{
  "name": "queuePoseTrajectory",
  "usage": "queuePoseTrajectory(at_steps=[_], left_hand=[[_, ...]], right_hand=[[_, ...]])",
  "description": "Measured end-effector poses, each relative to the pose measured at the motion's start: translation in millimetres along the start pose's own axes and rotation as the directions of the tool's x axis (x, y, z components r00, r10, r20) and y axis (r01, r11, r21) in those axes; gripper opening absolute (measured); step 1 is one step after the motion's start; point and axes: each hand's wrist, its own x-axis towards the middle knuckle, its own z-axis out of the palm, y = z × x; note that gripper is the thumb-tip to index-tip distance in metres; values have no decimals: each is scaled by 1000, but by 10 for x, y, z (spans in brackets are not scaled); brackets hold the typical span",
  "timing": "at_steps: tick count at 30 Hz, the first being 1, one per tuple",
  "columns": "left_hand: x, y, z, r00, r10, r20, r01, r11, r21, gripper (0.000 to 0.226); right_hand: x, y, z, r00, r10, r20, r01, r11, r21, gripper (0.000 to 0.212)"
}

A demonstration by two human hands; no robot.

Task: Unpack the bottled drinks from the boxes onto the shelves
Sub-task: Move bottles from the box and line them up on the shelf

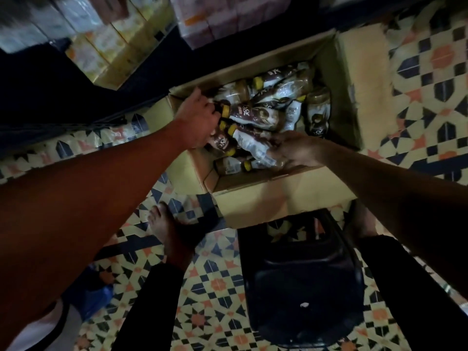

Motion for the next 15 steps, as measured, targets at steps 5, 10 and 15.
queuePoseTrajectory(at_steps=[5, 10, 15], left_hand=[[-55, 119, -66, 977, -50, 209, 198, 586, -786, 59], [-221, 475, -2, 951, -86, 296, 307, 153, -940, 75], [-323, 875, -21, 894, -50, 445, 427, -207, -880, 78]], right_hand=[[-279, -61, 17, 993, -14, 116, -15, 968, 252, 25], [-324, -36, 191, 1000, 12, 23, -20, 929, 369, 31], [-338, -103, 416, 997, -45, -69, 62, 960, 274, 51]])
